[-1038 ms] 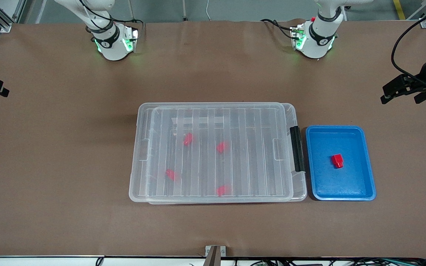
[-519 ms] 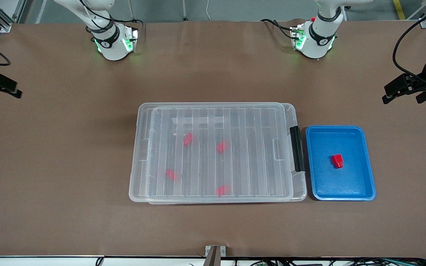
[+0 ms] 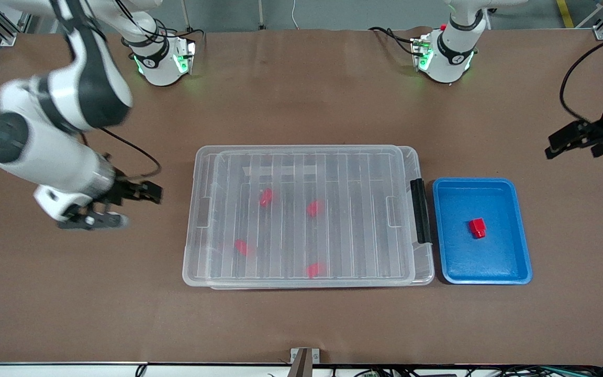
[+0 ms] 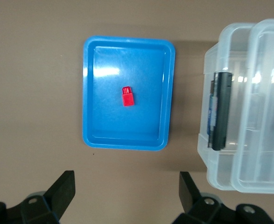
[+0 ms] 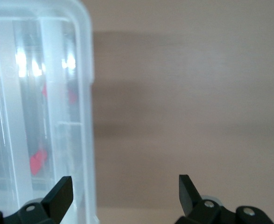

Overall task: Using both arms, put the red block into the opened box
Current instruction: 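Reach the right gripper to the lid while the left gripper reaches the block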

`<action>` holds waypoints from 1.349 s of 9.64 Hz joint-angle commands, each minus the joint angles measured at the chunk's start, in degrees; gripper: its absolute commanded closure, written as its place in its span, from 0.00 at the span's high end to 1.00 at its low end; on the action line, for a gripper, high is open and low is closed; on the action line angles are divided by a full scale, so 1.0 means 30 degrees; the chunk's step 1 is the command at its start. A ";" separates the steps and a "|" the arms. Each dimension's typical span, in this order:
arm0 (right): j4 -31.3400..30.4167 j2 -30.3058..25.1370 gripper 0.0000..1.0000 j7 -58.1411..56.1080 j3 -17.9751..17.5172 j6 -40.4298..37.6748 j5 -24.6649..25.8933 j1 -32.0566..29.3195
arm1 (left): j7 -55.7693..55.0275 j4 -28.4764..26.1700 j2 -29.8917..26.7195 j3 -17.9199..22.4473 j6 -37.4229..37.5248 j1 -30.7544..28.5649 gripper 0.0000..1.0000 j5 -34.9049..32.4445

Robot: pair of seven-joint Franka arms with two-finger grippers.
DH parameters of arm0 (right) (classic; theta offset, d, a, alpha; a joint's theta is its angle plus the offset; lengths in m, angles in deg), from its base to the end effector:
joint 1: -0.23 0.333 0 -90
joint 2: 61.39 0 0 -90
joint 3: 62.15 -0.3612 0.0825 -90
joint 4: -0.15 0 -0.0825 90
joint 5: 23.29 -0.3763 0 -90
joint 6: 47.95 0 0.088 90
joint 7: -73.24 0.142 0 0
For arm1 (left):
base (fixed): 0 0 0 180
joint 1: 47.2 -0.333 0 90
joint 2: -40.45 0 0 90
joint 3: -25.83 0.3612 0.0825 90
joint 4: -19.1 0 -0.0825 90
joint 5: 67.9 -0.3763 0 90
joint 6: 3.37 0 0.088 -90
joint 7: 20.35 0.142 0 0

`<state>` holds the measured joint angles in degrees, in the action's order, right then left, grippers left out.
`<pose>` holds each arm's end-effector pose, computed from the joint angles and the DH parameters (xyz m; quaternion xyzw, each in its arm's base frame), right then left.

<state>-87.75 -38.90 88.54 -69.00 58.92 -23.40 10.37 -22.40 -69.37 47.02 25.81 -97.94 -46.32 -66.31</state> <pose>0.6483 0.1870 0.4359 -0.9992 -0.0106 0.0348 0.0148 0.5921 -0.0130 0.5888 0.9998 0.0112 -0.0045 0.0137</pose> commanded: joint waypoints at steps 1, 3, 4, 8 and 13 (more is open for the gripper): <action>0.0912 0.1406 1.00 0.0964 0.0144 0.0931 0.1111 0.1044 | 0.0537 -0.2373 0.1704 0.0357 -0.3205 -0.0231 0.98 -0.0034; 0.0706 0.1700 1.00 0.0848 0.0144 0.1818 0.1673 0.1017 | 0.0537 -0.4222 0.2902 0.0505 -0.6661 -0.0349 1.00 -0.0063; 0.0706 0.1876 1.00 0.0876 0.0144 0.2022 0.1877 0.1017 | 0.0537 -0.4869 0.3953 0.0506 -0.7664 -0.0320 1.00 -0.0179; 0.0531 0.2551 1.00 0.0906 0.0144 0.2549 0.2930 0.1397 | 0.0040 -0.5109 0.7913 0.0506 -1.2149 -0.0261 1.00 -0.0181; 0.0531 0.2757 1.00 0.0731 0.0144 0.2464 0.4045 0.1136 | -0.2070 -0.6892 0.9531 0.0447 -1.5928 -0.0055 0.99 -0.0151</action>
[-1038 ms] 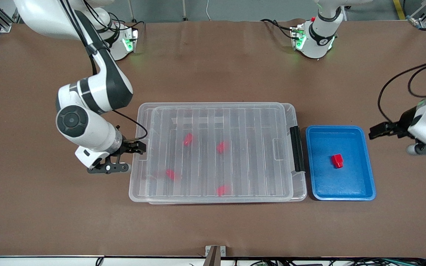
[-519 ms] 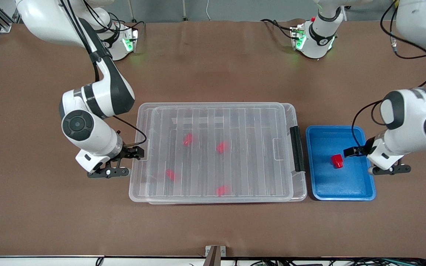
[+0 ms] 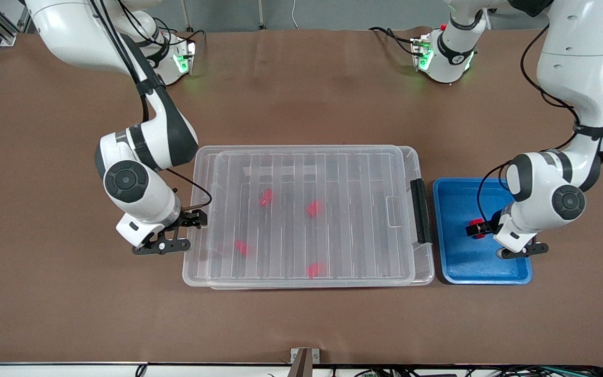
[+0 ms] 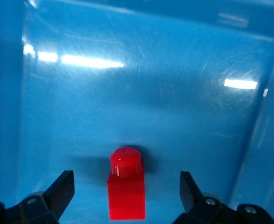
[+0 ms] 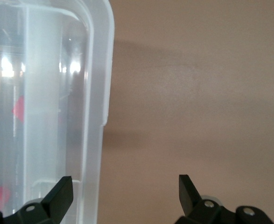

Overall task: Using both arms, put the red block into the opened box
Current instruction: 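Slide the lid open with the right gripper while the left gripper grasps the block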

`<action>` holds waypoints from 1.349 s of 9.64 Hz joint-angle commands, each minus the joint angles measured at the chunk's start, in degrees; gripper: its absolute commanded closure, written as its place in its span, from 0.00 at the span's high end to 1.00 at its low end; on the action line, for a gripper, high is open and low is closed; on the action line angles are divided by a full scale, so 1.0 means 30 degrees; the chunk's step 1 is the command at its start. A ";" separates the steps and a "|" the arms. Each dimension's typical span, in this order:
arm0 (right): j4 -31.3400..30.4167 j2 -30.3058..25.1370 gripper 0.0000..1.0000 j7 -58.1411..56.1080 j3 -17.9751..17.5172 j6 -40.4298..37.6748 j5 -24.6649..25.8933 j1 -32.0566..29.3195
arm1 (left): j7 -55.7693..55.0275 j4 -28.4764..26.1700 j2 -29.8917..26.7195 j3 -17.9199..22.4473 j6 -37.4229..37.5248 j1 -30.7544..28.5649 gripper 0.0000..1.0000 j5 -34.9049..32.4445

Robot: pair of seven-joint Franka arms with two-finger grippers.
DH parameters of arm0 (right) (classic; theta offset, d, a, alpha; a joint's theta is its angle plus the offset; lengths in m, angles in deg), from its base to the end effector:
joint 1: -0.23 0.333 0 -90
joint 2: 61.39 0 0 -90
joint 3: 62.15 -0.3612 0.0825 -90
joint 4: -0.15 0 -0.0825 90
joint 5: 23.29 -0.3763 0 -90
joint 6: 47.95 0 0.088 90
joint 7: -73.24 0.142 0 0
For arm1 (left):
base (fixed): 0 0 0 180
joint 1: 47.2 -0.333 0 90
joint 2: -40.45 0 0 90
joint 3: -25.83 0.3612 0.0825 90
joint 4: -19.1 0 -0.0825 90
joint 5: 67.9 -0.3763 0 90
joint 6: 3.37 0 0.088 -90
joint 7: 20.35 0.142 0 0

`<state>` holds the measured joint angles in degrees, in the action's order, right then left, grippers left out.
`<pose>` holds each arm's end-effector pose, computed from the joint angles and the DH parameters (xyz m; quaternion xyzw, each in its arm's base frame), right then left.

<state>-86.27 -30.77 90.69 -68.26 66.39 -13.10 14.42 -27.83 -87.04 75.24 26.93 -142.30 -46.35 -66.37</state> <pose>0.6749 0.2193 0.3604 0.9968 0.0564 -0.0033 0.0570 0.6581 0.0014 0.1975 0.9970 0.0760 -0.0175 0.0020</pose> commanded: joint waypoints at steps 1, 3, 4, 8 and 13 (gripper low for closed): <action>0.0038 0.0045 1.00 -0.0162 -0.0073 -0.0027 0.0762 -0.0247 | -0.0260 -0.1151 0.0153 0.0073 -0.1237 -0.0076 0.99 -0.0131; 0.0009 0.0045 1.00 -0.0686 -0.0015 -0.0144 0.1114 -0.0451 | -0.0144 -0.1444 0.0066 0.0073 -0.1209 -0.0076 0.91 -0.0160; 0.0009 0.0045 1.00 -0.1213 -0.0014 -0.0260 0.1115 -0.0858 | -0.0143 -0.1562 -0.0021 0.0073 -0.1180 -0.0047 0.76 -0.0160; 0.0038 -0.0071 1.00 -0.3263 0.0015 -0.0582 0.1144 -0.2031 | 0.0032 -0.1534 -0.0693 0.0073 -0.1004 -0.0047 0.00 -0.0160; 0.0096 -0.0189 1.00 -0.6339 0.0016 -0.1139 0.1144 -0.3993 | 0.1112 0.0246 -0.5112 -0.1033 0.3841 0.0041 0.00 -0.0219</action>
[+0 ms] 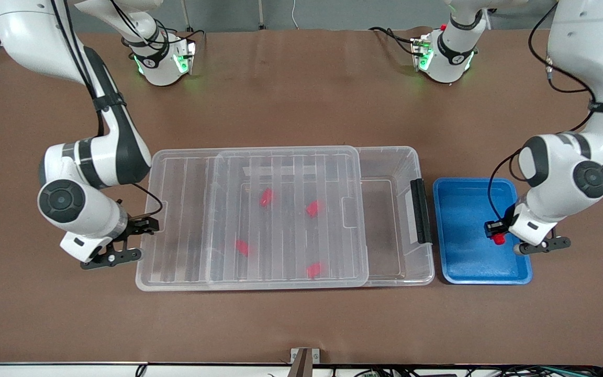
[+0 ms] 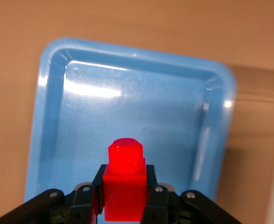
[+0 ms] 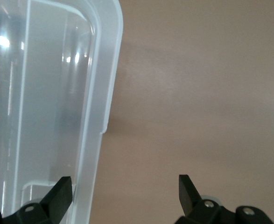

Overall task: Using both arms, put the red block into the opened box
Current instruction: 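Slide the lid open with the right gripper while the left gripper grasps the block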

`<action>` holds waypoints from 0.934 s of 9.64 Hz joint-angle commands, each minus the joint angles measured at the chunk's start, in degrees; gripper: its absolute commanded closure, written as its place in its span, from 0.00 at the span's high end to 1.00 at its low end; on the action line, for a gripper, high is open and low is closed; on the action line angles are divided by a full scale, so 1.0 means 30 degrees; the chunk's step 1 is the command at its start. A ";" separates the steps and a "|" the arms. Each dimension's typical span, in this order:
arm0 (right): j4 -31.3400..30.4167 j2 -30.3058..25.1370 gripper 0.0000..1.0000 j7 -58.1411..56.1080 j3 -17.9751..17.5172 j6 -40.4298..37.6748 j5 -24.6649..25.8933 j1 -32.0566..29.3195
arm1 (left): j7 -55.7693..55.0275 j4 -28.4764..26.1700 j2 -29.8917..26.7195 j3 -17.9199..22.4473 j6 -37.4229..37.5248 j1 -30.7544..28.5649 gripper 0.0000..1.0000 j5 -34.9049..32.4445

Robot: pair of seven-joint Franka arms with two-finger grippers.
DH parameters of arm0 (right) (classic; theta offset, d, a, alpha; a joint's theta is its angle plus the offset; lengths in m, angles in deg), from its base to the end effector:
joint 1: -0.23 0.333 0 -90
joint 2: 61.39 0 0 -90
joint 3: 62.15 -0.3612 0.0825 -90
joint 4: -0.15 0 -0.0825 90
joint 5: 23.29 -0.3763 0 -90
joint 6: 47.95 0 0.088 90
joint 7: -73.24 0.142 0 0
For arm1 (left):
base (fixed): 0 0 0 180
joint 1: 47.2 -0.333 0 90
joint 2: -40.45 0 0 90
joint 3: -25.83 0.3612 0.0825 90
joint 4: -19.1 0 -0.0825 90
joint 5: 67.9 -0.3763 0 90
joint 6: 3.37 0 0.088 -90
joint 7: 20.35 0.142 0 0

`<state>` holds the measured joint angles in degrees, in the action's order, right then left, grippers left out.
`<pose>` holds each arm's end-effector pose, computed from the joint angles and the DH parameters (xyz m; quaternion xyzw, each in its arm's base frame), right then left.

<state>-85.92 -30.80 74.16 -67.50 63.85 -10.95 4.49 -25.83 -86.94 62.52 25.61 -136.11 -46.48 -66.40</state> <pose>0.6998 0.0864 0.3602 0.9899 0.1139 -0.0336 0.0776 0.6583 -0.0118 0.3350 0.9980 0.0482 0.0397 0.0129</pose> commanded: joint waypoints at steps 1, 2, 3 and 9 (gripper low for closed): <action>-0.0019 -0.0206 1.00 -0.1329 -0.0208 -0.0323 0.0426 -0.0946 | 0.0364 0.0827 -0.1489 -0.1152 0.2755 0.0085 0.00 -0.0180; 0.0010 -0.0206 1.00 -0.1682 -0.0208 -0.0323 0.0426 -0.1093 | -0.0130 0.1588 -0.1640 -0.2259 0.3664 0.0085 0.00 -0.0151; 0.0039 -0.0206 1.00 -0.1715 -0.0237 -0.0323 0.0426 -0.1182 | -0.0976 0.2204 -0.1613 -0.3228 0.4485 0.0114 0.00 -0.0150; 0.0333 -0.4642 1.00 0.2501 -0.0179 -0.3323 -0.1973 -0.1502 | -0.6923 0.3262 0.2066 -0.8535 0.2654 0.0729 0.00 -0.3921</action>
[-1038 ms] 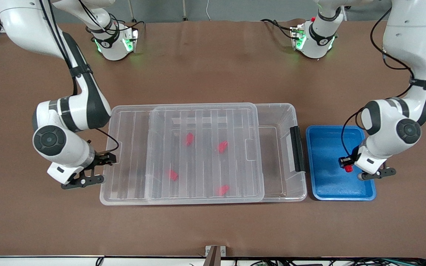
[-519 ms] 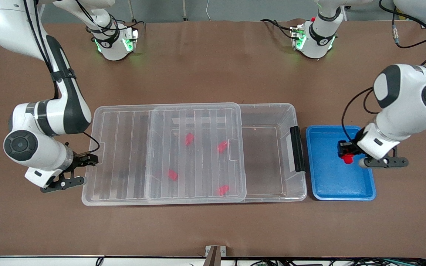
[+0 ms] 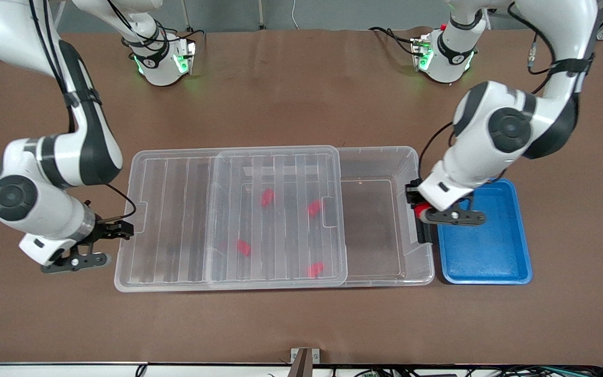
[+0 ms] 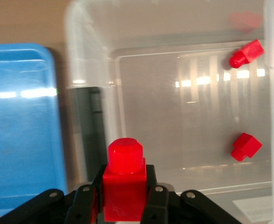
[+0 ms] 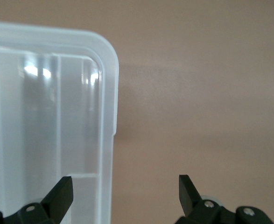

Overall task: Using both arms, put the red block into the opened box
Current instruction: 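Carry the red block into the open box with the left gripper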

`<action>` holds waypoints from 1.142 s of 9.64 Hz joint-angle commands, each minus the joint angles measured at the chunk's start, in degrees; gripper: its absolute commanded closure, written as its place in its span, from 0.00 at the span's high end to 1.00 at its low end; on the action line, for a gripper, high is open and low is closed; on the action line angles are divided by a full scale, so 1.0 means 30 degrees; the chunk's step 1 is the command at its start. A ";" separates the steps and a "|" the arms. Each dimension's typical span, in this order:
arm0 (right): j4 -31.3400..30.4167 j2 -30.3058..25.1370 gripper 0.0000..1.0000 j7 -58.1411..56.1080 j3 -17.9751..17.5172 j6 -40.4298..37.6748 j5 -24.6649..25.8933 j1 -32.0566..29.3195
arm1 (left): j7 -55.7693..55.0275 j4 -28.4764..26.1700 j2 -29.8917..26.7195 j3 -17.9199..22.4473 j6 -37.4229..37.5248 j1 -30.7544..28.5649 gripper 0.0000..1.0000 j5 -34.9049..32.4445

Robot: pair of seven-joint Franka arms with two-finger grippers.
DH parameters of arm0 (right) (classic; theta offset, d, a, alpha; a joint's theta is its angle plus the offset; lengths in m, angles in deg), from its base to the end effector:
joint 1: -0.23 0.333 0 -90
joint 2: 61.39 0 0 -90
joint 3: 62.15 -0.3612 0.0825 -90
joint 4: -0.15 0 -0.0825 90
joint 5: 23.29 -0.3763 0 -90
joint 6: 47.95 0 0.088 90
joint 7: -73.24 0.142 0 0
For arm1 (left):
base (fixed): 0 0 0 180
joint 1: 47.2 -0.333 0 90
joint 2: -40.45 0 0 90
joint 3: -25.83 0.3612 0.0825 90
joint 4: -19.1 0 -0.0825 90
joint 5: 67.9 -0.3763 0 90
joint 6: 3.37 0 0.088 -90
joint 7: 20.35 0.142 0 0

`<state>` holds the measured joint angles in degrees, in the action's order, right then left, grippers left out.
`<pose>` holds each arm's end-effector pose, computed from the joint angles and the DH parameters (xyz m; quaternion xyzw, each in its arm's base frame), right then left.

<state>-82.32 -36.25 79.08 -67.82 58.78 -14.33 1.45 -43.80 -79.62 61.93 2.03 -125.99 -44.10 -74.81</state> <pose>0.6959 0.0553 0.4482 0.9982 0.0276 -0.0005 0.0541 0.6116 -0.2697 0.4008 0.9980 -0.0450 0.0253 0.0358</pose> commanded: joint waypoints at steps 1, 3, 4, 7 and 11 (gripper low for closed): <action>-0.0957 -0.4441 1.00 0.0864 -0.0103 -0.2696 -0.1023 -0.1190 | -0.1465 0.1289 0.3725 -0.0880 -0.0929 0.0252 0.00 -0.2316; -0.0987 -0.6819 1.00 0.0602 0.0622 -0.5388 -0.3353 -0.2365 | -0.3102 0.1732 0.6219 -0.1173 -0.1772 0.0694 0.02 -0.4982; -0.1103 -0.7410 1.00 0.0484 0.1586 -0.6272 -0.4007 -0.2369 | -0.3720 0.1733 0.7158 -0.1233 -0.3172 0.0724 0.03 -0.5864; -0.1896 -0.8440 1.00 -0.1975 0.3352 -0.7008 -0.4511 -0.2398 | -0.4692 0.1850 0.8512 -0.1205 -0.3890 0.0928 0.02 -0.6107; -0.1719 -0.8411 1.00 -0.2681 0.3354 -0.7160 -0.3929 -0.2370 | -0.4401 0.2349 0.8226 -0.1234 -0.3716 0.0726 0.92 -0.6224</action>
<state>-86.05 -59.82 72.11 -57.52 37.41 -26.51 -5.66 -56.40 -73.25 85.77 -1.50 -137.63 -41.43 -91.70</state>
